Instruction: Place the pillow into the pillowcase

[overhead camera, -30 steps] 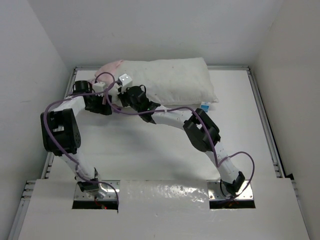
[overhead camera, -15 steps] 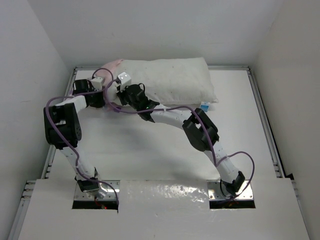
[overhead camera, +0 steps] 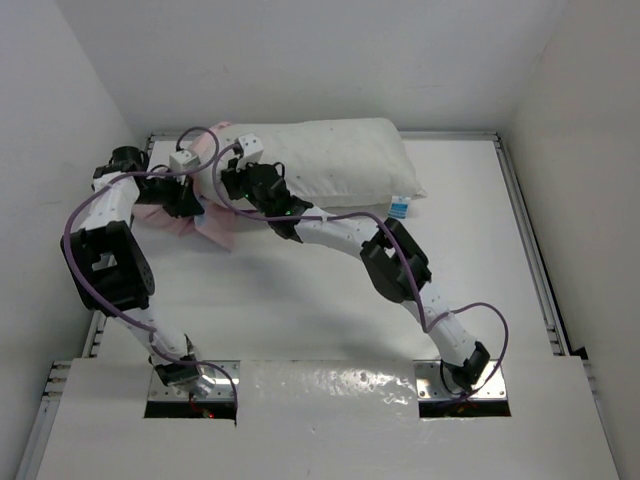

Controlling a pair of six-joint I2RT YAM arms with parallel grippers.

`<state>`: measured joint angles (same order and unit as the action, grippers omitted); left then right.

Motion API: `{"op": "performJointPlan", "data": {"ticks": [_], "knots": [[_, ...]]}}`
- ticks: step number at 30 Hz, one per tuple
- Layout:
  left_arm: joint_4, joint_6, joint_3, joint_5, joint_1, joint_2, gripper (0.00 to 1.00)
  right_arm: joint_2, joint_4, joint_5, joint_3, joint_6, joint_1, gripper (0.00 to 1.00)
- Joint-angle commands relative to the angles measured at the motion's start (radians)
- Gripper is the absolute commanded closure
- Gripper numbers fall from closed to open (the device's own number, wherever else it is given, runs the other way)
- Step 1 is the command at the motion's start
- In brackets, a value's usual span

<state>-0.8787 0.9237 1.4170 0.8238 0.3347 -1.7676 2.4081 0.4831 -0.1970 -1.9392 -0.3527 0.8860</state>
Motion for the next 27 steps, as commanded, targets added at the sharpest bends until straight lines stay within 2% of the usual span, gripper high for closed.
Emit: {"op": "performJointPlan", "data": {"ticks": [1,5,9,12,16,21,25,26,27], "knots": [[-0.311,0.228,0.042,0.150,-0.005,0.049,1.00,0.031,0.086,-0.056,-0.038,-0.120,-0.001,1.00],[-0.405,0.290,0.100,0.144,-0.081,0.054,1.00,0.058,0.066,-0.122,-0.030,-0.144,0.027,1.00],[-0.436,0.233,0.198,0.127,-0.193,0.037,1.00,0.143,-0.062,-0.197,-0.138,-0.216,0.039,1.00],[-0.439,0.178,0.270,0.199,-0.214,0.039,1.00,0.148,-0.129,-0.249,-0.132,-0.312,0.028,1.00],[-0.437,0.155,0.303,0.164,-0.230,0.060,1.00,0.074,-0.025,-0.164,0.057,-0.367,0.018,1.00],[-0.437,0.132,0.220,0.113,-0.324,0.048,1.00,0.097,-0.008,-0.098,0.026,-0.420,0.019,1.00],[-0.437,0.115,0.230,0.098,-0.324,0.062,1.00,0.080,0.031,-0.030,0.075,-0.422,0.019,1.00],[-0.439,0.109,0.240,0.087,-0.326,0.062,0.99,0.069,0.052,-0.019,0.095,-0.420,0.016,1.00],[-0.439,0.103,0.246,0.074,-0.324,0.063,0.93,0.056,0.069,0.002,0.150,-0.416,0.016,1.00]]}}
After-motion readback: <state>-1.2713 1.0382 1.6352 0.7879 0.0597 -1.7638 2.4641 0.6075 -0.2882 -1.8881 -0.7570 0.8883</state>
